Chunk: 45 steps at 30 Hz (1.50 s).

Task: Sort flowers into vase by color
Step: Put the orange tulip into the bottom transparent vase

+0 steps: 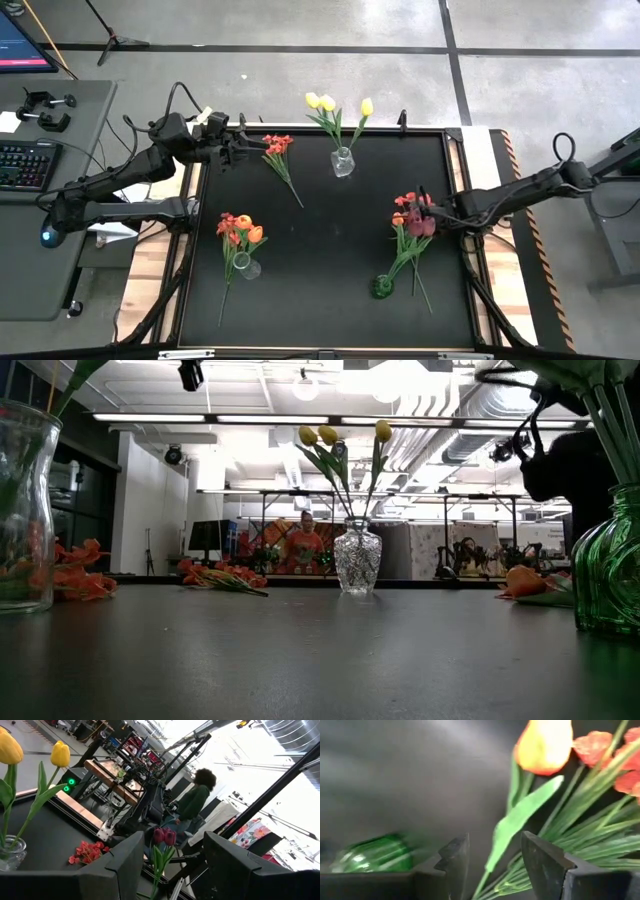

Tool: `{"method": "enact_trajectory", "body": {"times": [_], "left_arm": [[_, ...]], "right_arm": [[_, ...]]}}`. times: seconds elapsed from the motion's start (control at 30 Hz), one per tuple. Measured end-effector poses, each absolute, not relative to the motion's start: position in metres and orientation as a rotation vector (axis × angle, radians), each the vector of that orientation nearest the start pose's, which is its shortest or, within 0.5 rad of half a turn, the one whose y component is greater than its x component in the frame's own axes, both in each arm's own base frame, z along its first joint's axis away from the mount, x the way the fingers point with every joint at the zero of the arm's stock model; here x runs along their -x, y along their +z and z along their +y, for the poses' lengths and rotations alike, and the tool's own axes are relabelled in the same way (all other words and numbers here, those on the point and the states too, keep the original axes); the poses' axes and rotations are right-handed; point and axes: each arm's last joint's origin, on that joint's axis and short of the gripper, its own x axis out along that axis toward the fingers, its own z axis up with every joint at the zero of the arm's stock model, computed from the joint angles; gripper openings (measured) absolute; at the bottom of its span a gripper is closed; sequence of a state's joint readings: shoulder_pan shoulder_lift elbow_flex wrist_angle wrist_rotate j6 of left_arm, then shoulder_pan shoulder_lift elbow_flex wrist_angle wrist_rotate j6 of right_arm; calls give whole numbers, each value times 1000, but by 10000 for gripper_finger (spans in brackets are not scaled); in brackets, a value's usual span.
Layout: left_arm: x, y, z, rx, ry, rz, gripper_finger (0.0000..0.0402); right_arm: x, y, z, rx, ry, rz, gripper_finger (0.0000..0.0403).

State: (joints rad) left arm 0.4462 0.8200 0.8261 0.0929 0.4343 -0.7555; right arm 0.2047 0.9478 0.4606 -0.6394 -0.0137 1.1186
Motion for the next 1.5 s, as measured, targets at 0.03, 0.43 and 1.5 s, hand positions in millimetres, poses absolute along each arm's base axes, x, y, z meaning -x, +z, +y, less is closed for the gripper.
{"method": "enact_trajectory", "body": {"times": [0.03, 0.43, 1.5], "left_arm": [[-166, 367, 66, 713, -22, -89, 193], [-166, 367, 66, 713, -22, -90, 193], [-166, 368, 66, 709, -34, -95, 193]], "right_arm": [[-149, 168, 31, -875, -462, 1105, 169], [-167, 143, 34, -803, -525, 1181, 169], [-175, 277, -2, -431, -625, 689, 2]]}}
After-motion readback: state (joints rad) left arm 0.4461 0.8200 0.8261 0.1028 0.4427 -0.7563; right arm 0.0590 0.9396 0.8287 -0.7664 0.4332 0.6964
